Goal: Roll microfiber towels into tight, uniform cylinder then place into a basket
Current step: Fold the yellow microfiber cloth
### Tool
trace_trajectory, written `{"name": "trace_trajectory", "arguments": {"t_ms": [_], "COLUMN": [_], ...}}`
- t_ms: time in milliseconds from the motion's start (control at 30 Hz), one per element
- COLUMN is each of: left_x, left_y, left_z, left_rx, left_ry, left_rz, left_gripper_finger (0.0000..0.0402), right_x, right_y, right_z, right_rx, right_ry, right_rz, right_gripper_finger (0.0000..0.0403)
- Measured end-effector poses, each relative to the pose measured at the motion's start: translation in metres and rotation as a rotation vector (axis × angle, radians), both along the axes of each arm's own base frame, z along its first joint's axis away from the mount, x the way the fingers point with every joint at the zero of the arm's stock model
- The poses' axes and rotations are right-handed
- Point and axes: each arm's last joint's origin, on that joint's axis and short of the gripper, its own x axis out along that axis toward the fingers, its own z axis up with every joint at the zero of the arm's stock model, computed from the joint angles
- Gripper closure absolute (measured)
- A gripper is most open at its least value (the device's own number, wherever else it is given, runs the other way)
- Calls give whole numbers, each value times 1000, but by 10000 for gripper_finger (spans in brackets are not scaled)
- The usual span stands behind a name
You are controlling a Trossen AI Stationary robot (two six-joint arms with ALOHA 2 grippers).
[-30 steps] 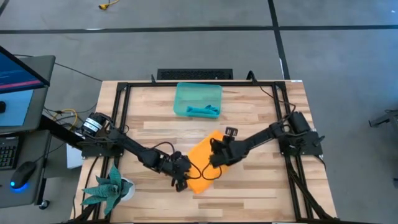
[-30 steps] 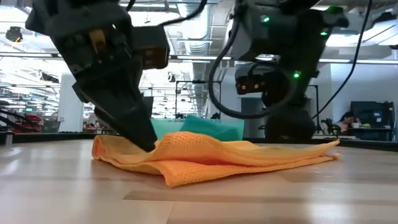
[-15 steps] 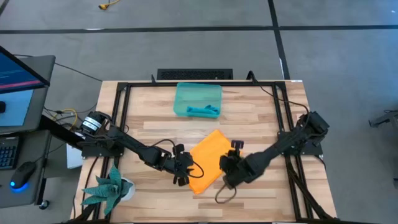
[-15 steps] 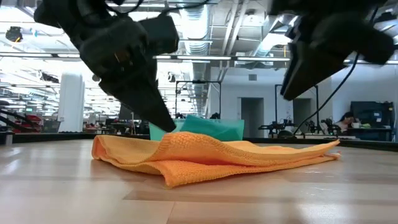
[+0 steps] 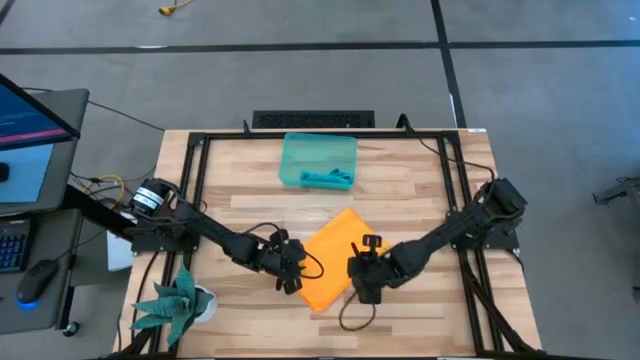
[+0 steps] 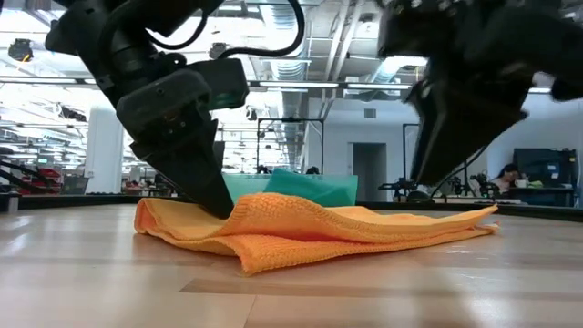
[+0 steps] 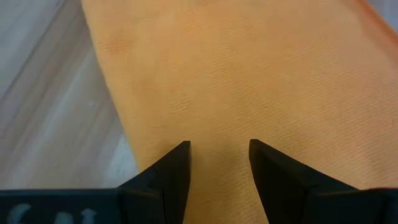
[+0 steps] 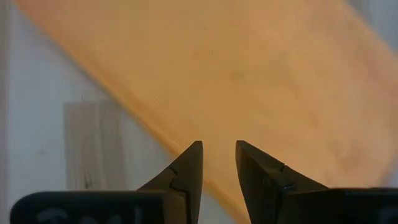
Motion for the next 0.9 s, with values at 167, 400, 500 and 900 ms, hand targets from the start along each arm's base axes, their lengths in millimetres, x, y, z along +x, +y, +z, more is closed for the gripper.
{"name": "trace_trajectory", "arguments": {"t_ms": [167,400,500,900], "left_x": [2,2,2,35], "left_y": [3,3,2,-14], "left_z": [1,0,0,-36], "left_rx": [3,-35,-54,-224], "left_ry": [-2,6,3,-180], "left_rz": [-34,-32,-10,-164], "left_gripper_finger": [246,246,246,246], "right_x": [0,-5,-5,14], "right_y": [-19,-46,-58,-92], "right_z": [-18,-36,-38,-38], "right_rx": [92,133,138,46], "right_ry": [33,86,82,-73], "right_rz": [-56,-205,-260,-343], "right_gripper_finger": [285,285,285,285]}}
